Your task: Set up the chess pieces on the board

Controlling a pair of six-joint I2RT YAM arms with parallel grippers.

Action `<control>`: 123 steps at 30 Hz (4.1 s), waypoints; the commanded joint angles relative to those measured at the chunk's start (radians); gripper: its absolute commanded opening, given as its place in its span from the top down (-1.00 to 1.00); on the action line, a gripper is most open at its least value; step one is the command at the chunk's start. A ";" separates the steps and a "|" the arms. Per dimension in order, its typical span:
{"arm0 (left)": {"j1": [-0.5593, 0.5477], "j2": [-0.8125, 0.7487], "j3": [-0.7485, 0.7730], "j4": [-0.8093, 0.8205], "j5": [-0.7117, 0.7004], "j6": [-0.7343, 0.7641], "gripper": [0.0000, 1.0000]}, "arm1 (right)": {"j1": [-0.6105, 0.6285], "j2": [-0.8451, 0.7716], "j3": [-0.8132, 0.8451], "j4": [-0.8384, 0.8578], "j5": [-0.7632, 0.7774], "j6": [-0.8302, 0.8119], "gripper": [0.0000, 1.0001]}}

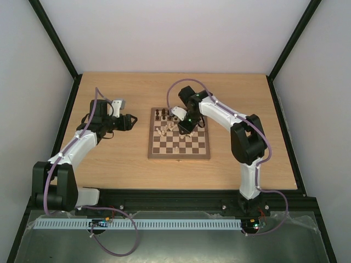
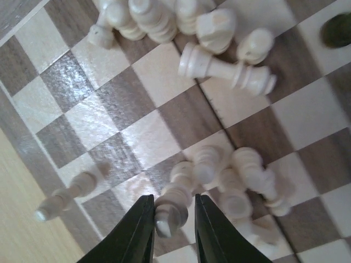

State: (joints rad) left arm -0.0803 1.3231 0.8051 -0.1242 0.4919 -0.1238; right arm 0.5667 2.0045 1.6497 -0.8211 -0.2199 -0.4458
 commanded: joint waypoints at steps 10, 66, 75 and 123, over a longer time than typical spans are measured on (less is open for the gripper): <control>-0.004 0.004 0.007 0.027 -0.003 -0.007 -0.29 | 0.025 -0.022 -0.064 -0.064 -0.026 -0.008 0.92; -0.048 0.018 0.029 -0.054 -0.022 0.167 -0.27 | -0.001 -0.217 -0.186 -0.086 -0.136 -0.047 0.14; -0.211 0.104 0.161 -0.225 -0.073 0.419 -0.24 | -0.265 -0.229 -0.291 0.088 -0.269 0.106 0.26; -0.487 0.647 0.669 -0.566 -0.298 0.343 0.63 | -0.363 -0.377 -0.711 0.441 -0.332 0.280 0.25</control>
State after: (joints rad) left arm -0.5575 1.9766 1.4899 -0.6651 0.2043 0.2195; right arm 0.2005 1.6119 0.9348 -0.3676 -0.5240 -0.1711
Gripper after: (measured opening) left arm 0.193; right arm 0.373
